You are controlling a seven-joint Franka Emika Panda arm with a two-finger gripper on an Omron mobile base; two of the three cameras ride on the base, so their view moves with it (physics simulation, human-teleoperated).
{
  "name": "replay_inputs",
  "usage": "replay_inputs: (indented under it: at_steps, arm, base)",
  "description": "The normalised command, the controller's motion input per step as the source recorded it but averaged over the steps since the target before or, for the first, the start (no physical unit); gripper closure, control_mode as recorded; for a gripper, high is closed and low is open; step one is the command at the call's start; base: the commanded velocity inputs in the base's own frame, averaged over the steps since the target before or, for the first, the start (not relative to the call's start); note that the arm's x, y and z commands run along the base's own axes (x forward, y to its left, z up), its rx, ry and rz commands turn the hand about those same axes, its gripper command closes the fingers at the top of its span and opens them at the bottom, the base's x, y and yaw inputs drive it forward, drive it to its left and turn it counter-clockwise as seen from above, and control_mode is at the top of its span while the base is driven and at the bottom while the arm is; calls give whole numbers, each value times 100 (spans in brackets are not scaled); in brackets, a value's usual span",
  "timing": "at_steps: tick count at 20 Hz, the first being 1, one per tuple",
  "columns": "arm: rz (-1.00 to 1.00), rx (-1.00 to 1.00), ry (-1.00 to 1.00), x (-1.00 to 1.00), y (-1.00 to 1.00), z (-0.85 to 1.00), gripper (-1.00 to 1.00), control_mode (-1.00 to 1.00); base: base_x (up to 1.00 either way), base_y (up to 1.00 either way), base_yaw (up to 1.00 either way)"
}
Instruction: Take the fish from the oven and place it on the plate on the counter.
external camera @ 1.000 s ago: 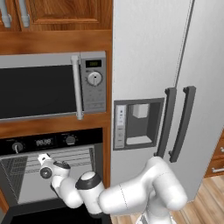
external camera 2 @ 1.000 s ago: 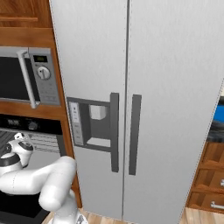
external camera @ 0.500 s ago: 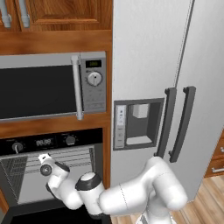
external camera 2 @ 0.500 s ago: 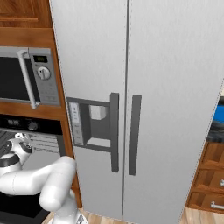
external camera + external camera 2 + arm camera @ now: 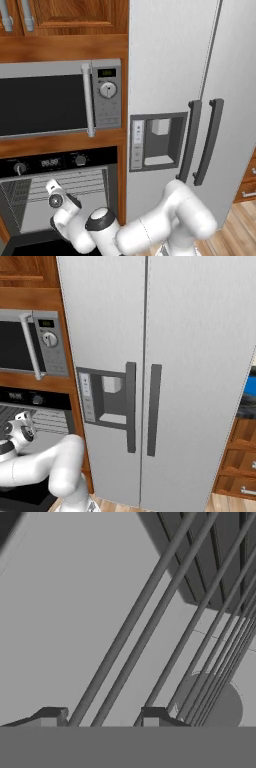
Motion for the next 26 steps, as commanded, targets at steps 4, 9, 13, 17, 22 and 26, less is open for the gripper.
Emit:
replay_inputs:
  at_steps: [4, 9, 13, 17, 22, 26]
  arm:
    - [1, 4, 0, -60, 0, -21, 100, -100]
    - [1, 4, 0, -58, 0, -20, 100, -100]
    - [0, 4, 2, -73, 0, -31, 100, -100]
    - [0, 5, 4, -77, 0, -33, 100, -100]
    - [0, 4, 5, -74, 0, -31, 100, -100]
    - [0, 4, 4, -76, 0, -34, 100, -100]
  base:
    - [0, 0, 0]
    - [0, 0, 0]
    - [0, 0, 0]
    - [0, 0, 0]
    - [0, 0, 0]
    - [0, 0, 0]
